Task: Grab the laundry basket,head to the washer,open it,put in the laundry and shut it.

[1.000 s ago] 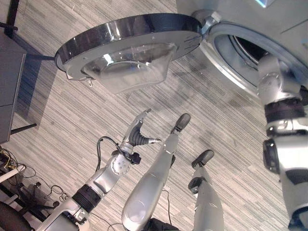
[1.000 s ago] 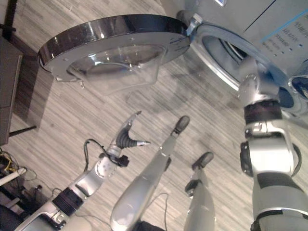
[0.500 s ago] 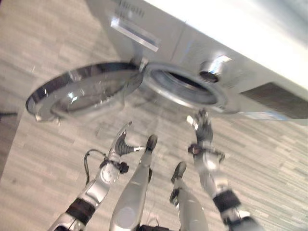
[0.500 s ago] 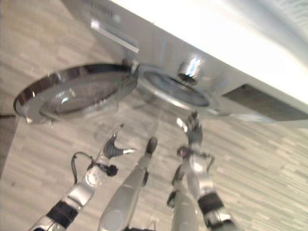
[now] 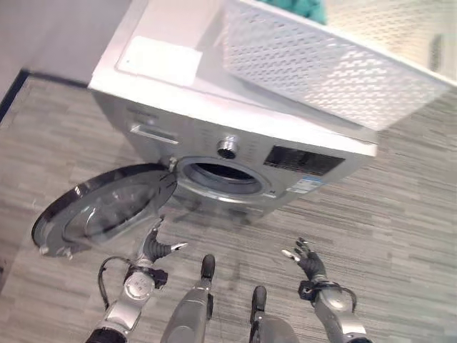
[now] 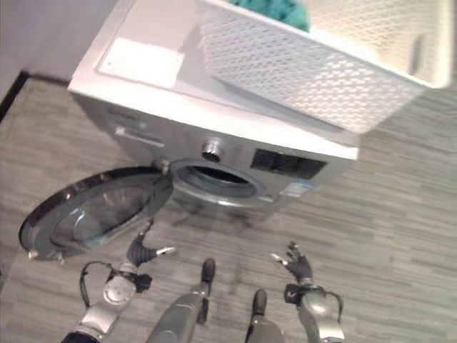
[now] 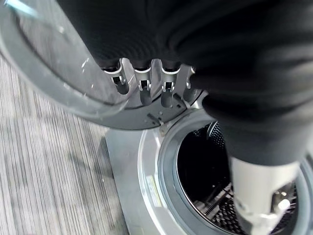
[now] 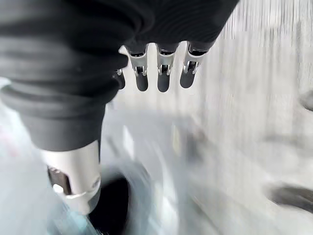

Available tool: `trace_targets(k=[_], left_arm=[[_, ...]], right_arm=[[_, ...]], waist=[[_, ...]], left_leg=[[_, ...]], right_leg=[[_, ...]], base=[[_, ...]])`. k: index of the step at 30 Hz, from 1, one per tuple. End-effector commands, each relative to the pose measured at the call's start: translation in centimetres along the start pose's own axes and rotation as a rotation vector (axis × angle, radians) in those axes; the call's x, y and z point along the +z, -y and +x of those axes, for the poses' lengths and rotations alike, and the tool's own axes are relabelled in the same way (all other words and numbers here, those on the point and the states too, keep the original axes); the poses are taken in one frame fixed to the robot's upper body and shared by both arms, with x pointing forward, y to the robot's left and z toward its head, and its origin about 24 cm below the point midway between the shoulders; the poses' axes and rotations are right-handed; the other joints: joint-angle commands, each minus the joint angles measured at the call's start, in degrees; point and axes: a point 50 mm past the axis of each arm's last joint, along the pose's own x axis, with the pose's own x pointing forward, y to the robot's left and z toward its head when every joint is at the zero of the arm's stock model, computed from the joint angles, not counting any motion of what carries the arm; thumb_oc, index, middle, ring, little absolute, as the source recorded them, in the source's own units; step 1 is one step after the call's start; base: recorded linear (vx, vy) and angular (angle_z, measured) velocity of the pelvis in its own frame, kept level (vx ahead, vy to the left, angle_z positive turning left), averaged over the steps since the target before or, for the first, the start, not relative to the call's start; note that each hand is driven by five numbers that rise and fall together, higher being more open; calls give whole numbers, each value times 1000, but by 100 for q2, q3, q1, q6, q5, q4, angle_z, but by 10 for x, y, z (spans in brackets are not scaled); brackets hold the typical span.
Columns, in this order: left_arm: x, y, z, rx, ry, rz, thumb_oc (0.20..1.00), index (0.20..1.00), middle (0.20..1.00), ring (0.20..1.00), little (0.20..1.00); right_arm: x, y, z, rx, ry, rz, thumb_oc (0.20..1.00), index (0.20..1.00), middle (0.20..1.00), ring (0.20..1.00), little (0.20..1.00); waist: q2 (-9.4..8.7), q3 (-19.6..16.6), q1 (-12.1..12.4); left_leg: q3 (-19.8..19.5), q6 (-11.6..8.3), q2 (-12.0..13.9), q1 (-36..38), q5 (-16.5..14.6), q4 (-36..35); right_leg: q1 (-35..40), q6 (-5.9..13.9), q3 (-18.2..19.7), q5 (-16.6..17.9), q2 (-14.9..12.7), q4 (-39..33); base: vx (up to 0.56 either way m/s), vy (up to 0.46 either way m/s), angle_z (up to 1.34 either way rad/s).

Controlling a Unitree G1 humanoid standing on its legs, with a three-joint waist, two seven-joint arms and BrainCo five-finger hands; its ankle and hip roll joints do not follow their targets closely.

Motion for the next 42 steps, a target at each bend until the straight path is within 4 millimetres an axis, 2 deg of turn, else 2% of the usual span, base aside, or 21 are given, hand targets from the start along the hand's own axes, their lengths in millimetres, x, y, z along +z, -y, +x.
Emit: trace_targets(k=[1, 3, 4, 5, 6, 7, 8, 11, 13, 15, 18, 20, 21, 23, 25, 27, 30, 32, 38, 41, 42], left_arm=[[1, 7, -4, -32, 7, -51, 1000, 1000, 1000, 1000, 1000], [-7, 16, -7, -77, -26, -31, 1000, 1000, 1000, 1000, 1000], [-9, 23, -8, -119, -37, -4, 1000, 1000, 1000, 1000, 1000], [-9, 23, -8, -119, -36, -6, 1000, 1000, 1000, 1000, 1000], [-12, 27, -9, -145, -47, 19, 1000, 1000, 1000, 1000, 1000], [-12, 27, -9, -145, -47, 19, 1000, 1000, 1000, 1000, 1000], [-13, 30, -10, -159, -52, 19, 1000, 1000, 1000, 1000, 1000], [-15, 38, -14, -206, -57, 12, 1000, 1000, 1000, 1000, 1000], [-16, 44, -17, -230, -64, 5, 1000, 1000, 1000, 1000, 1000], [-15, 48, -17, -250, -59, 28, 1000, 1000, 1000, 1000, 1000], [-16, 52, -20, -249, -65, 15, 1000, 1000, 1000, 1000, 1000], [-15, 53, -19, -254, -60, 18, 1000, 1000, 1000, 1000, 1000], [-14, 58, -21, -276, -51, 27, 1000, 1000, 1000, 1000, 1000], [-13, 60, -23, -279, -50, 24, 1000, 1000, 1000, 1000, 1000], [-16, 59, -25, -280, -59, 27, 1000, 1000, 1000, 1000, 1000], [-20, 56, -29, -291, -69, 8, 1000, 1000, 1000, 1000, 1000], [-20, 53, -27, -295, -66, 12, 1000, 1000, 1000, 1000, 1000], [-20, 51, -26, -352, -60, 31, 1000, 1000, 1000, 1000, 1000], [-11, 61, -21, -428, -23, 63, 1000, 1000, 1000, 1000, 1000], [-8, 66, -16, -453, -15, 90, 1000, 1000, 1000, 1000, 1000], [-8, 66, -16, -453, -14, 89, 1000, 1000, 1000, 1000, 1000]], right_arm=[[49, 22, 9, -92, 190, -32, 1000, 1000, 1000, 1000, 1000], [102, 44, 11, -222, 388, -80, 1000, 1000, 1000, 1000, 1000], [131, 53, 11, -280, 487, -122, 1000, 1000, 1000, 1000, 1000], [132, 53, 11, -280, 489, -123, 1000, 1000, 1000, 1000, 1000], [168, 61, 6, -315, 608, -184, 1000, 1000, 1000, 1000, 1000], [168, 61, 6, -315, 608, -184, 1000, 1000, 1000, 1000, 1000], [188, 64, 5, -339, 667, -212, 1000, 1000, 1000, 1000, 1000], [246, 66, -6, -368, 850, -215, 1000, 1000, 1000, 1000, 1000], [284, 59, -18, -382, 984, -251, 1000, 1000, 1000, 1000, 1000], [326, 53, -35, -393, 1116, -311, 1000, 1000, 1000, 1000, 1000], [359, 38, -48, -358, 1210, -378, 1000, 1000, 1000, 1000, 1000], [366, 33, -51, -337, 1229, -404, 1000, 1000, 1000, 1000, 1000], [373, 29, -55, -321, 1235, -441, 1000, 1000, 1000, 1000, 1000], [377, 29, -58, -315, 1241, -463, 1000, 1000, 1000, 1000, 1000], [386, 22, -62, -270, 1245, -510, 1000, 1000, 1000, 1000, 1000], [402, 10, -62, -211, 1196, -658, 1000, 1000, 1000, 1000, 1000], [415, 3, -63, -185, 1173, -731, 1000, 1000, 1000, 1000, 1000], [443, -27, -55, -85, 1077, -840, 1000, 1000, 1000, 1000, 1000], [450, -82, -42, 79, 997, -970, 1000, 1000, 1000, 1000, 1000], [443, -126, -38, 198, 987, -1017, 1000, 1000, 1000, 1000, 1000], [443, -126, -38, 198, 987, -1017, 1000, 1000, 1000, 1000, 1000]], waist=[[58, -312, 105], [291, -504, 36], [536, -484, -94], [542, -480, -84], [752, -494, -177], [752, -494, -177], [814, -494, -164], [846, -612, -188], [870, -616, -222], [752, -627, -210], [664, -607, -161], [547, -616, -179], [308, -719, -175], [261, -765, -189], [99, -806, -177], [-131, -917, -124], [-118, -974, -173], [-295, -989, -124], [-244, -963, -93], [-246, -932, -20], [-243, -933, -23]], left_leg=[[-554, -53, 275, 82, -1038, 463], [-585, 174, 73, 495, -1048, 313], [-767, 314, 44, 874, -1039, 151], [-754, 310, 48, 866, -1001, 130], [-882, 393, 79, 1140, -969, -7], [-882, 393, 79, 1140, -969, -7], [-892, 404, 75, 1325, -992, -90], [-1035, 370, 15, 1593, -1019, -259], [-1262, 359, -67, 1803, -1140, -284], [-1664, 348, -212, 2055, -1360, -186], [-1921, 322, -222, 2346, -1599, -59], [-2115, 261, -301, 2416, -1606, -66], [-2552, 192, -317, 2588, -1664, -136], [-2736, 150, -190, 2695, -1714, -173], [-2833, -17, 55, 2756, -1712, -147], [-2927, -284, 401, 2752, -1418, -259], [-2933, -347, 557, 2738, -1341, -352], [-2913, -577, 772, 2562, -920, -537], [-2897, -673, 982, 2499, -748, -761], [-2878, -682, 1034, 2399, -631, -863], [-2879, -682, 1033, 2396, -631, -863]], right_leg=[[27, 471, -71, 1164, -497, 333], [-87, 473, 113, 1805, -588, 1258], [-320, 311, 431, 1874, -396, 2241], [-350, 306, 447, 1894, -392, 2251], [-619, 190, 639, 1625, -107, 2952], [-619, 190, 639, 1625, -107, 2952], [-758, 154, 642, 1493, -89, 3153], [-1066, 123, 715, 1131, 11, 2394], [-1064, 202, 965, 968, 173, 1326], [-1270, 353, 1520, 1080, 305, 314], [-1405, 441, 1430, 1173, 386, -151], [-1299, 427, 1526, 1227, 360, -192], [-1111, 500, 1871, 1443, 398, -12], [-1044, 505, 1902, 1405, 475, 87], [-971, 432, 1706, 1368, 508, 205], [-869, 295, 1390, 1340, 544, 167], [-830, 245, 1285, 1270, 611, 101], [-850, 143, 1051, 1248, 627, -78], [-832, 68, 824, 1157, 689, -143], [-908, 29, 778, 1145, 726, -136], [-911, 29, 778, 1145, 726, -135]], base=[[133, 178, -66], [172, 314, -66], [110, 283, -30], [169, 339, 27], [69, 148, 32], [144, 174, 35], [137, 53, 14], [209, 1, -4], [302, -45, 20], [294, -40, 31], [222, -63, 59], [214, -129, 88], [271, -139, 114], [264, -172, 152], [210, -265, 126], [146, -266, 72], [66, -129, 22], [36, -107, 10], [22, -42, -2], [-1, -4, 2], [-8, 8, -3]])
